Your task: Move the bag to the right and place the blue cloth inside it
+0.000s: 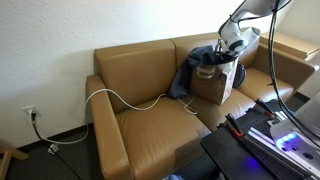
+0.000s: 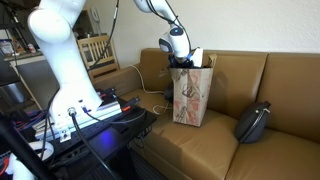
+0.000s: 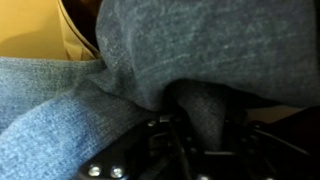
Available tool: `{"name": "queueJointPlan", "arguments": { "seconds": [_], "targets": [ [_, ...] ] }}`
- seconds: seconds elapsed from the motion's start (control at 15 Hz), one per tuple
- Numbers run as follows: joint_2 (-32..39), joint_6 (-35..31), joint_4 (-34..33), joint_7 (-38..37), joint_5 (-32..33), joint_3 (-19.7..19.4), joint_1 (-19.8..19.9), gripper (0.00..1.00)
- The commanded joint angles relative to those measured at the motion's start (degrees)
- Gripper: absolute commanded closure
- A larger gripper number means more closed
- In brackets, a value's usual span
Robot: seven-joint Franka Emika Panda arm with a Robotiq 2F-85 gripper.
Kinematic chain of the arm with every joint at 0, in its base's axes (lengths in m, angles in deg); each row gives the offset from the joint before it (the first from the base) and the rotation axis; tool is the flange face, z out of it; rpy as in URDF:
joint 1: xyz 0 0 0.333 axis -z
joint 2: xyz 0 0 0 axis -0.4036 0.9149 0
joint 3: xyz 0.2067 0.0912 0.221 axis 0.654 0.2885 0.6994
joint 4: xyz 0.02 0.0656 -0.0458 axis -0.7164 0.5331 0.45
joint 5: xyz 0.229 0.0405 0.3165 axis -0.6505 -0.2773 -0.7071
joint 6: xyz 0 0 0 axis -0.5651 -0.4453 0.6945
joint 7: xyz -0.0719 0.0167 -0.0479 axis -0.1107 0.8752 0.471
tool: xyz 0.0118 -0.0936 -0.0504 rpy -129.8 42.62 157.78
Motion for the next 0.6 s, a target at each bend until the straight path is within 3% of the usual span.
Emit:
{"name": "queueJointPlan", "arguments": {
  "seconds": [0.0, 0.33, 0.53],
  "targets": [
    [1.16, -6.45, 2.13, 1.2, 3.35, -3.08, -5.18, 0.47],
    [-4.36, -12.48, 9.26, 0.86, 9.28, -13.74, -18.46, 0.1],
    [-9.12, -16.17, 13.23, 0.77, 16.49, -21.04, -26.93, 0.0]
  ]
}}
